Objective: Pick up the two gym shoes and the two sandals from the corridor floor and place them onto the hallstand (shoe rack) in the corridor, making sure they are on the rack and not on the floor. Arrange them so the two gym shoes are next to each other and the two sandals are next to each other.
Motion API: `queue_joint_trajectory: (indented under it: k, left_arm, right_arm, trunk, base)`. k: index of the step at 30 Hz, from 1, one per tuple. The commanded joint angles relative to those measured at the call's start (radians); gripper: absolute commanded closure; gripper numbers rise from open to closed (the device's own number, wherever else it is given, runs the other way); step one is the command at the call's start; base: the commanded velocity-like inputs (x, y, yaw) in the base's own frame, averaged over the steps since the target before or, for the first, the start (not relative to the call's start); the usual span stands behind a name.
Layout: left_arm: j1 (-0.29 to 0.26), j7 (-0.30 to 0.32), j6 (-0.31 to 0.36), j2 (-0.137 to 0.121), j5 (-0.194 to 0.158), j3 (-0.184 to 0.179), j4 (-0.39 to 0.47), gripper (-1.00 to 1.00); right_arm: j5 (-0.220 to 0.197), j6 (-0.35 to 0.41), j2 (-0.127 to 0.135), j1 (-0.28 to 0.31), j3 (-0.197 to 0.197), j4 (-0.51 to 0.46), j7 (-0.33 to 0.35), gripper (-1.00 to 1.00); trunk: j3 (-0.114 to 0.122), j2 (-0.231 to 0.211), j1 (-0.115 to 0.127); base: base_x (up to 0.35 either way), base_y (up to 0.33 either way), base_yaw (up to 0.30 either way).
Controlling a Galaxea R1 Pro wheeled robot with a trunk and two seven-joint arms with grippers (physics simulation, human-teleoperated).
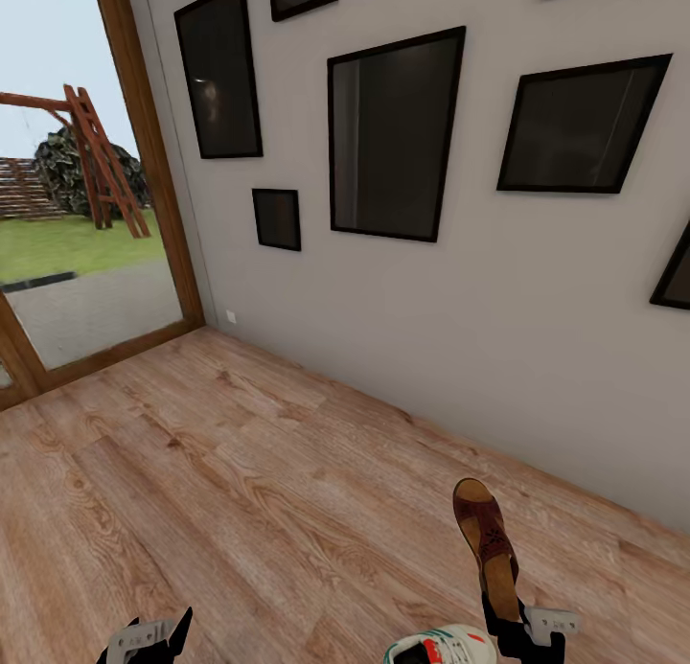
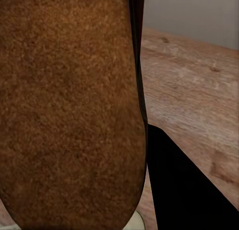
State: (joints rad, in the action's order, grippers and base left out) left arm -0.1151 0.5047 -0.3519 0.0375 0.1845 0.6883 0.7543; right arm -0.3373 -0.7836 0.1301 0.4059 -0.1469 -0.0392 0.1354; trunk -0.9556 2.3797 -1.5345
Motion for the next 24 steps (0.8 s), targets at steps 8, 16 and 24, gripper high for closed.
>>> queue_joint_trajectory:
  k: [8, 16, 24]
  left_arm:
    - [-0.001, 0.006, -0.006, 0.002, 0.010, 0.008, 0.000, -1.00]
    - [-0.001, 0.005, -0.006, 0.002, 0.010, 0.009, 0.000, -1.00]
    - [-0.001, 0.005, -0.006, 0.001, 0.010, 0.010, 0.000, -1.00]
  right_arm:
    - [-0.014, -0.002, 0.000, 0.001, -0.007, 0.001, 0.010, 1.00]
    - [-0.014, -0.002, 0.000, 0.001, -0.007, 0.001, 0.010, 1.00]
    - [-0.014, -0.002, -0.001, 0.001, -0.007, 0.001, 0.010, 1.00]
  trunk:
    - [-0.001, 0.000, 0.000]
    - [-0.001, 0.000, 0.000]
    - [-0.001, 0.000, 0.000]
  base:
    - [0.001, 0.001, -0.188]
    - [0.119, 0.107, -0.259]
    - [0.075, 0.131, -0.097]
